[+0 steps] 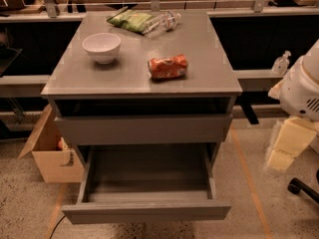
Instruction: Close middle drawer
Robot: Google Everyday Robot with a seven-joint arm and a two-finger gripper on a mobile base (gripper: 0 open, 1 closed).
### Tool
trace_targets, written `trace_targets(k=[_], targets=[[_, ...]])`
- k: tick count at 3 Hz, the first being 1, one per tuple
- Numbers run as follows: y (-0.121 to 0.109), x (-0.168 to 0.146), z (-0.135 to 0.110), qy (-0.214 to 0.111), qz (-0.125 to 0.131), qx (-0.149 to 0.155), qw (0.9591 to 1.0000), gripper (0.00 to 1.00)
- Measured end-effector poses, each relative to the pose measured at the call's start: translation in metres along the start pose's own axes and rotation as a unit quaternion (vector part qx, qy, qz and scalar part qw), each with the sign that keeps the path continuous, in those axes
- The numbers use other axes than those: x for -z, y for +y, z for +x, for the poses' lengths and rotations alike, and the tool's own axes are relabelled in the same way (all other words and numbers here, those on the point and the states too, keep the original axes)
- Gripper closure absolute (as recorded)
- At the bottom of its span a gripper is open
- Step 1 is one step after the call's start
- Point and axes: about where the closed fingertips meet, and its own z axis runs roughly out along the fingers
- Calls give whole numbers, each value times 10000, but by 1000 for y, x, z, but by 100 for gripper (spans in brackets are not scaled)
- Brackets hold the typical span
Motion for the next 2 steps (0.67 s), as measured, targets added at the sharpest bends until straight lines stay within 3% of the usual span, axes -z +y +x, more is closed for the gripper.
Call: trace_targets(k=[1, 2], targets=[[29, -49, 16, 275, -422, -360, 9981, 0], [67, -100, 32, 559, -832, -842, 9914, 0]])
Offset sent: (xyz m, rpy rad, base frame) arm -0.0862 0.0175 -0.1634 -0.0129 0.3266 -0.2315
